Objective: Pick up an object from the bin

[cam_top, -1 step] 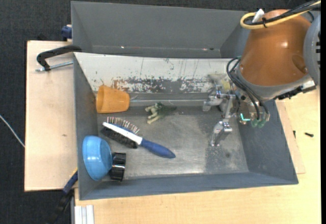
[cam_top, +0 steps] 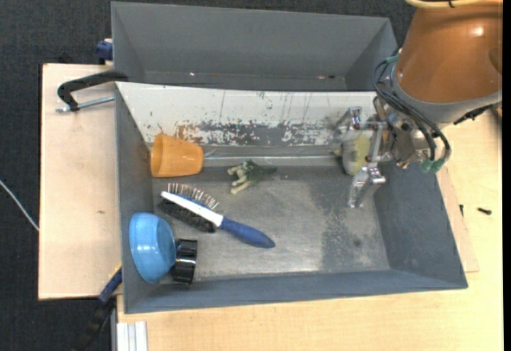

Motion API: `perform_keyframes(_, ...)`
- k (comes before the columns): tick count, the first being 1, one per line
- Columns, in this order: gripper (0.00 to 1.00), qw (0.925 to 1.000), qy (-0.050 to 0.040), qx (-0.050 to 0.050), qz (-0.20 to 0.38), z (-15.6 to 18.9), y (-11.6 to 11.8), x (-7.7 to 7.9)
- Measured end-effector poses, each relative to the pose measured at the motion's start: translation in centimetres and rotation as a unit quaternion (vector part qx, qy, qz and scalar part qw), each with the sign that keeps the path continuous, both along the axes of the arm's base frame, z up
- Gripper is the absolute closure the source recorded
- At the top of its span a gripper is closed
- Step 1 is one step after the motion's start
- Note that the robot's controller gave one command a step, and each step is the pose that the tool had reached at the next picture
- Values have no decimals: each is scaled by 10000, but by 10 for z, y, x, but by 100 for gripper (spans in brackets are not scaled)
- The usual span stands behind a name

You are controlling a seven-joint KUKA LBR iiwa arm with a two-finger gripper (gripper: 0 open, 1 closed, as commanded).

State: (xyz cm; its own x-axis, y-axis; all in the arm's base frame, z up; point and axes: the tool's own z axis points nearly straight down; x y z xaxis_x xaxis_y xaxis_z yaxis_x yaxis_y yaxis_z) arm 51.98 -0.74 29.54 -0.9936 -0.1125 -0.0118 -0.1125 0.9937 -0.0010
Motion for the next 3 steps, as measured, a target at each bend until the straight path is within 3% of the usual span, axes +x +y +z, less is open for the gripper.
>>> perform_keyframes(1, 0, 9945, 86, 5, 1047, -122, 72, 12)
perform_keyframes(2, 0, 9953, 35, 9, 971, -226, 121, -11)
perform_keyframes(3, 100, 9954, -7, 9, 957, -222, 119, -8)
